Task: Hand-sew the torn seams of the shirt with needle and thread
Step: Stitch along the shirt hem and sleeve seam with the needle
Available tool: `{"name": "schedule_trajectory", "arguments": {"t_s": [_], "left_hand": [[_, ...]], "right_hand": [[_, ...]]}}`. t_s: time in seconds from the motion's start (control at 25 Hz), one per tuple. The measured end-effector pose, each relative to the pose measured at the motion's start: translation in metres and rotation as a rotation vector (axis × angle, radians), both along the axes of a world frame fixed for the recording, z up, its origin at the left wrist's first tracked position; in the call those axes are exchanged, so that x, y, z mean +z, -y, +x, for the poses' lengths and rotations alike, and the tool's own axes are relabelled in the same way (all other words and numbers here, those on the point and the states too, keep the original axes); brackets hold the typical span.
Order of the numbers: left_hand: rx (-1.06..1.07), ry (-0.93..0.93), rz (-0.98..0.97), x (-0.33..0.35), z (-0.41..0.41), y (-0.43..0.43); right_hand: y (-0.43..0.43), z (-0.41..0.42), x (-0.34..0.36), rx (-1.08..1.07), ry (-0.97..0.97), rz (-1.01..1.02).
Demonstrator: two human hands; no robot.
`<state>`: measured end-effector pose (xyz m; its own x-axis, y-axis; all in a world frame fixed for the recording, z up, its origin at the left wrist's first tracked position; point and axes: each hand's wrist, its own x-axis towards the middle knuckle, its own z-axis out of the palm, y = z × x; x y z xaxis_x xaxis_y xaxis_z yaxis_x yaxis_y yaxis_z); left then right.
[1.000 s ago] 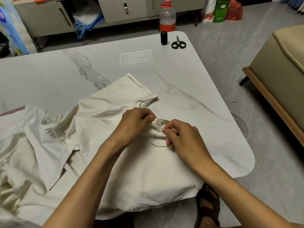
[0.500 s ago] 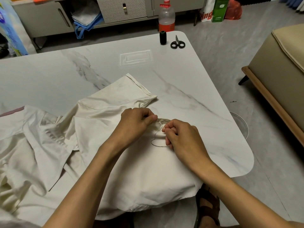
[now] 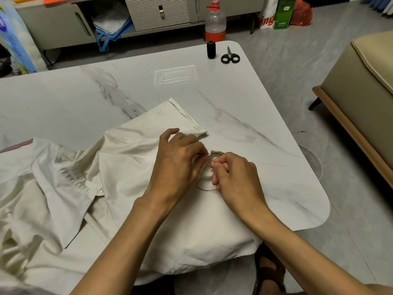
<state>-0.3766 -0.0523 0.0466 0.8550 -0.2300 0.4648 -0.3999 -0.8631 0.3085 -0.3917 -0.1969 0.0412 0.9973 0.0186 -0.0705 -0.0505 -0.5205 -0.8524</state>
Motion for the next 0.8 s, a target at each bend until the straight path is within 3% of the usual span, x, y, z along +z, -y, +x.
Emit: {"name": "schedule_trajectory", "arguments": {"t_s": [0.16,0.48,0.8], "left_hand": [[-0.064,0.046,0.033,0.0,-0.001,0.001],[0.013,0.008,-0.037,-0.005,-0.001,-0.001],[-0.142,0.037,-0.02,-0.005,-0.003,-0.005]], "right_hand": [[0.0,0.001,0.004,-0.017,-0.007,0.02],[-0.001,-0.006,0.01,0.006,-0.079,0.18],[-0.001,-0.007,0.014,0.028,0.011,0.125]]}}
